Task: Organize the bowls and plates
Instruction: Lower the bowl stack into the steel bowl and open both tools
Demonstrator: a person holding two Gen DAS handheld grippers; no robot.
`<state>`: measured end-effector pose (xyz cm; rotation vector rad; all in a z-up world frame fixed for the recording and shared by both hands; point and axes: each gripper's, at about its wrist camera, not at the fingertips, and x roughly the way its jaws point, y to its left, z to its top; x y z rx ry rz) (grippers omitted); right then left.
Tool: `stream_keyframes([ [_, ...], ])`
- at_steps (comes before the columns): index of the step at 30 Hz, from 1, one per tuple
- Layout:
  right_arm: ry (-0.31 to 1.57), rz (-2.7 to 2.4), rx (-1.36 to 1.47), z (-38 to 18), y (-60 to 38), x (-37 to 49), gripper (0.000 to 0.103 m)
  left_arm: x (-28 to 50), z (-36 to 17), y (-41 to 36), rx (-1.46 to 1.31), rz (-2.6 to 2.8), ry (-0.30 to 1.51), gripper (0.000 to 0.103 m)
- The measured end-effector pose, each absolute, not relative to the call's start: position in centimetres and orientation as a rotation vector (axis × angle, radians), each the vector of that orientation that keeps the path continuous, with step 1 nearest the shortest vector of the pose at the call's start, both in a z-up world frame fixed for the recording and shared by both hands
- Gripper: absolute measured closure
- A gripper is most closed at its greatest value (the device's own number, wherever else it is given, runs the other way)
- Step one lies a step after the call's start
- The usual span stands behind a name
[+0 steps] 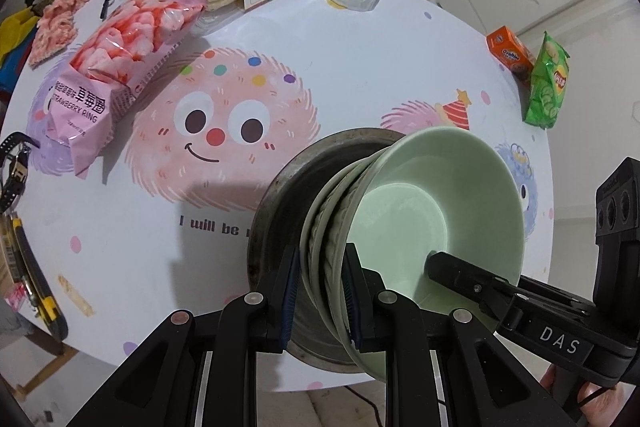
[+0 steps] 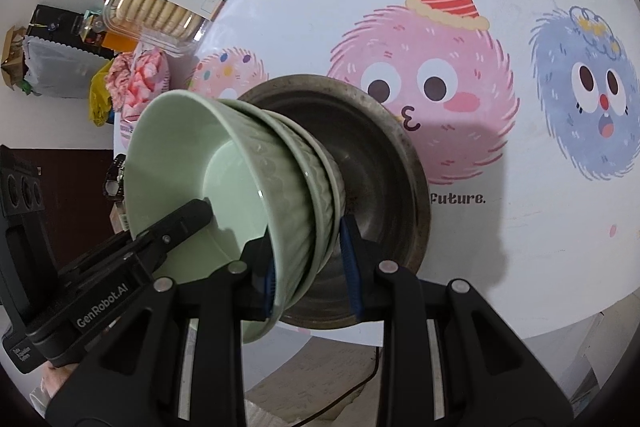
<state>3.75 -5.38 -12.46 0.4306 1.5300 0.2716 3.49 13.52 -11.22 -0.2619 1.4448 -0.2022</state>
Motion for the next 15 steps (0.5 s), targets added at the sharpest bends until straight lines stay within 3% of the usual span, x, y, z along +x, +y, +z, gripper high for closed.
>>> stream_keyframes([
  [15,1.518,0.234,0.408,-13.6,-5.6,3.1,0.072,3.3,-12.4,12.6,-0.23,-0.229,1.437,0.082],
])
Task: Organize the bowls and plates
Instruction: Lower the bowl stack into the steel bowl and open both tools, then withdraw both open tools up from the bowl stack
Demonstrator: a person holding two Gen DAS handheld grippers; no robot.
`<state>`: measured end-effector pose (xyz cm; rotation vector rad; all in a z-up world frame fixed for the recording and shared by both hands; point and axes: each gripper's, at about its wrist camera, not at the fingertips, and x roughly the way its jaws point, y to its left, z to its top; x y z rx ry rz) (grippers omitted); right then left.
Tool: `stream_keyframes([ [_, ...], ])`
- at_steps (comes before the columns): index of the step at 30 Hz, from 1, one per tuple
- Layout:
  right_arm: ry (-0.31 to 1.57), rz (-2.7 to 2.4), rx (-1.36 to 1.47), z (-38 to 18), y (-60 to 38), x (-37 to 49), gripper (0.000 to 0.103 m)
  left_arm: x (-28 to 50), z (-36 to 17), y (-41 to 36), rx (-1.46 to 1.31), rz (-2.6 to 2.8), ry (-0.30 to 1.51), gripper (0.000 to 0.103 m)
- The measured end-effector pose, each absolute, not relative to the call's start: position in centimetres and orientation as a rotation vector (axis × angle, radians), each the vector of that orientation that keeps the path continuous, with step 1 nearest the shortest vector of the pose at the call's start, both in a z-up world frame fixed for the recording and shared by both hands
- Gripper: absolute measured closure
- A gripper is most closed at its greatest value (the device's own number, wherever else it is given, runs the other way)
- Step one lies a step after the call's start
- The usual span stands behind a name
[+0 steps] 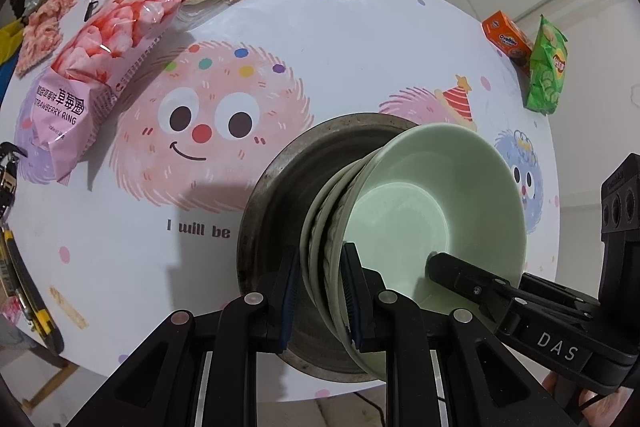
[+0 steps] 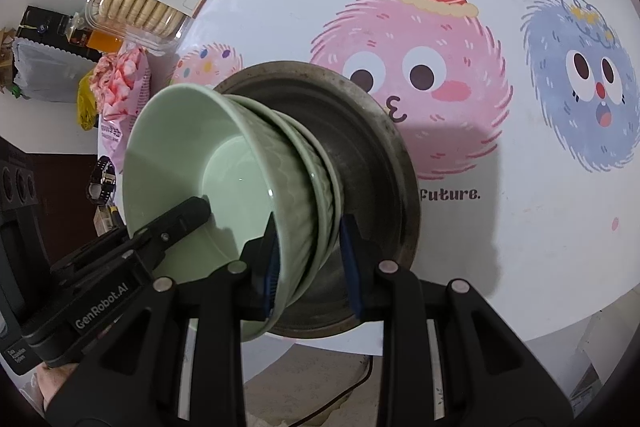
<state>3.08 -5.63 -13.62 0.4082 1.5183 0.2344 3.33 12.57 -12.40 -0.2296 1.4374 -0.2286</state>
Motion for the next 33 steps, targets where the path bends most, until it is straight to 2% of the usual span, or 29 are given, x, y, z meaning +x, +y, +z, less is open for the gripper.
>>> stream_keyframes([
  [11,1.493,0.242,0.4,-13.6,-5.4,2.8,0.07,2.8,-12.4,12.4,-0.207,-0.223,1.408,0.08],
  [15,1.469,0.242,0.36,-12.9,-5.2,2.3,0.068,2.4,-12.0,12.2,-0.159,-0.203,1.403,0.066],
  [16,1.458,0.24,0.345,-12.6,-5.2,2.1,0.062,2.2,-11.8,12.3,-0.147,-0.198,1.397,0.059],
  [17,1.445,0.24,0.333,-12.3,-5.2,2.0,0.05,2.0,-11.6,12.4,-0.138,-0.19,1.386,0.051],
  [19,1.398,0.235,0.314,-11.2,-5.4,1.4,0.037,1.3,-10.9,12.7,-0.126,-0.178,1.359,0.043],
  [21,1.335,0.221,0.264,-9.8,-5.5,0.8,0.032,0.6,-10.2,13.0,-0.127,-0.179,1.334,0.035],
  [23,1.273,0.202,0.19,-8.3,-5.3,0.0,0.01,-0.2,-9.1,13.4,-0.126,-0.166,1.301,0.023],
  [24,1.235,0.19,0.15,-7.5,-5.2,-0.5,0.006,-0.5,-8.7,13.5,-0.117,-0.148,1.289,0.02],
  [25,1.191,0.18,0.111,-6.7,-5.2,-1.1,0.003,-0.9,-8.2,13.6,-0.104,-0.125,1.275,0.019],
  [31,0.972,0.16,-0.037,-3.0,-4.3,-4.4,0.003,-3.0,-6.5,14.7,-0.129,-0.126,1.214,0.019],
  [33,0.953,0.18,-0.055,-2.7,-4.0,-5.0,0.003,-3.7,-6.3,14.7,-0.125,-0.122,1.208,0.016],
])
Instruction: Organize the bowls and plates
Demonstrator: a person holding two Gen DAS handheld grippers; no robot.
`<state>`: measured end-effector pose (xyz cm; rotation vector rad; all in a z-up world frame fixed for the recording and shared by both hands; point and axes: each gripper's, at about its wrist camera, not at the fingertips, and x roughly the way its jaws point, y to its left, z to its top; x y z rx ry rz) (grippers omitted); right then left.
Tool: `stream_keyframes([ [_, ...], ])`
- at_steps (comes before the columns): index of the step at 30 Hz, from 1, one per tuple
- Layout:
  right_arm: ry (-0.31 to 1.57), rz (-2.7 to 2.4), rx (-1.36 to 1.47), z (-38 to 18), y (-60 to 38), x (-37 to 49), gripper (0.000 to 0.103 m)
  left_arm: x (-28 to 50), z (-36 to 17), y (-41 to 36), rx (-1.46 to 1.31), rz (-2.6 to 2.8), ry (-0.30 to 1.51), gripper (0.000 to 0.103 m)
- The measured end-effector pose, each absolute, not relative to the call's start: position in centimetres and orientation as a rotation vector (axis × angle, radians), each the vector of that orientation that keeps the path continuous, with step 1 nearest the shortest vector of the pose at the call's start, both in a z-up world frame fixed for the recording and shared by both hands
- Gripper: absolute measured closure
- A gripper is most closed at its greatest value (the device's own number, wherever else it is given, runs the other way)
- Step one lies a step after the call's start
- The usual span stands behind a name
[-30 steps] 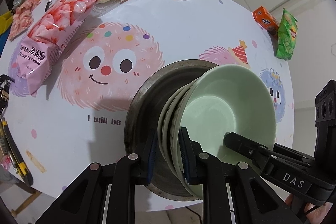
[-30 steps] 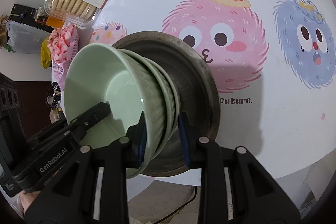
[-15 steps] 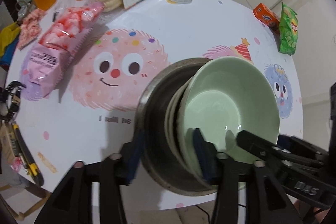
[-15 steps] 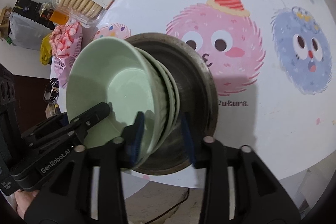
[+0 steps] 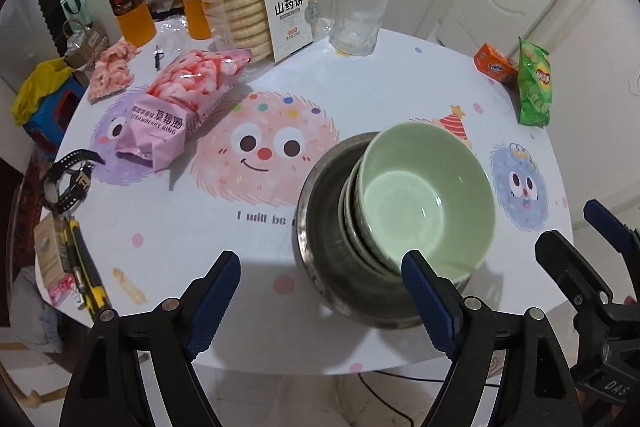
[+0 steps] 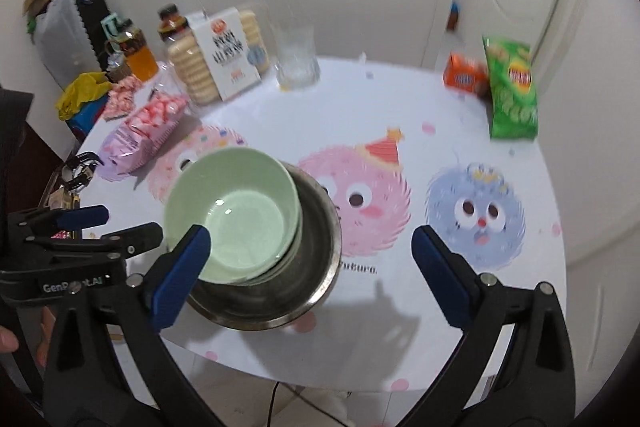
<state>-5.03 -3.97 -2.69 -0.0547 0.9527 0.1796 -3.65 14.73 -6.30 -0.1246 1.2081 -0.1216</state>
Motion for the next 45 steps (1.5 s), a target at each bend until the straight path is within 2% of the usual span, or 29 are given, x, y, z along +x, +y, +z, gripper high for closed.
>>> stream_keyframes([
  [2,0.958,0.166,-0.056,-2.7,-3.8,-5.3,0.003,-4.1,-6.2,14.5,-0.114,-0.119,1.213,0.0],
  [14,1.003,0.089,0.016,-2.9,-7.0,-7.2,0.001,-7.4,-4.0,14.7,-0.205,-0.131,1.096,0.0],
  [18,1.015,0.085,0.015,-2.9,-7.4,-7.4,0.001,-7.9,-3.9,13.9,-0.138,-0.048,1.089,0.0],
  [25,1.017,0.07,0.014,-2.9,-7.6,-7.5,0.001,-8.6,-2.3,13.2,-0.025,0.046,0.968,0.0],
  [45,1.027,0.077,0.01,-3.1,-5.5,-7.9,0.001,-8.5,-3.7,13.5,-0.043,0.006,1.066,0.0],
])
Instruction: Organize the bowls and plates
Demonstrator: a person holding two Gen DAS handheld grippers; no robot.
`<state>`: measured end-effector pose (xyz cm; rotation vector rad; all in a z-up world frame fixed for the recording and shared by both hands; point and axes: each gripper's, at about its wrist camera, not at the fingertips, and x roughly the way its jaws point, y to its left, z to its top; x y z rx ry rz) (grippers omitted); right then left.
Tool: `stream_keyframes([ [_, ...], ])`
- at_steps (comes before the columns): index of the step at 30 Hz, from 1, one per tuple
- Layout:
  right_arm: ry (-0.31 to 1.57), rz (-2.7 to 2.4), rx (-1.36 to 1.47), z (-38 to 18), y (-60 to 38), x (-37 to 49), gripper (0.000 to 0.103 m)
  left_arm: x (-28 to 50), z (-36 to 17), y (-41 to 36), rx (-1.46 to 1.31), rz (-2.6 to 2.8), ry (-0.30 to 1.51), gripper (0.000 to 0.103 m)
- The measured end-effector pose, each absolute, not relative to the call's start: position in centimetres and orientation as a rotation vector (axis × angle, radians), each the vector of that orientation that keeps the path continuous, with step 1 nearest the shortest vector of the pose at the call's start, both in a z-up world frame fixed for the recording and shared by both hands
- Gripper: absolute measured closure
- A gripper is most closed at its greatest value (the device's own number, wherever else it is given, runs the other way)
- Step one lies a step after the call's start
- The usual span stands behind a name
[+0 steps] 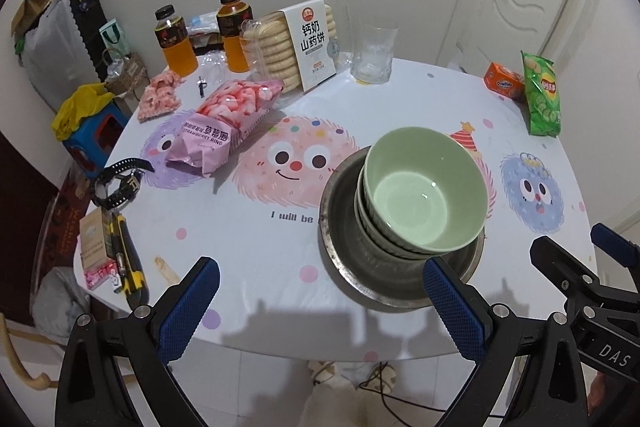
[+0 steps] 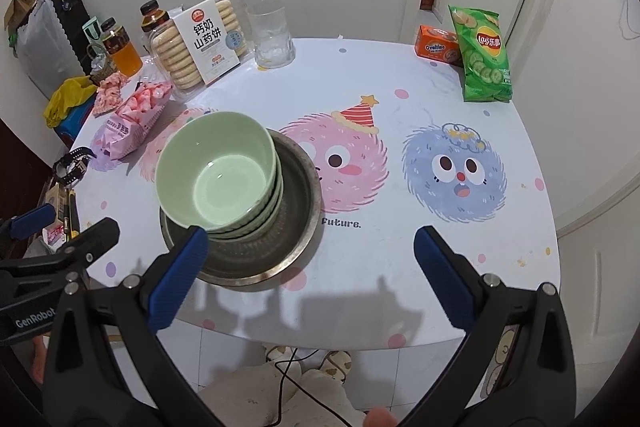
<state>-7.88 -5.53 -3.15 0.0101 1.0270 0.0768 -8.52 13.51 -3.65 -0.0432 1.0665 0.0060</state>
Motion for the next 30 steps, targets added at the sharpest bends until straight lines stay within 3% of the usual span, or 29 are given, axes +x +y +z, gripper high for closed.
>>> stream_keyframes([
  [30,1.046,0.025,0.035,-3.6,-5.6,-8.39,0.001,-8.34,-4.33,13.68,-0.021,-0.026,1.09,0.0],
])
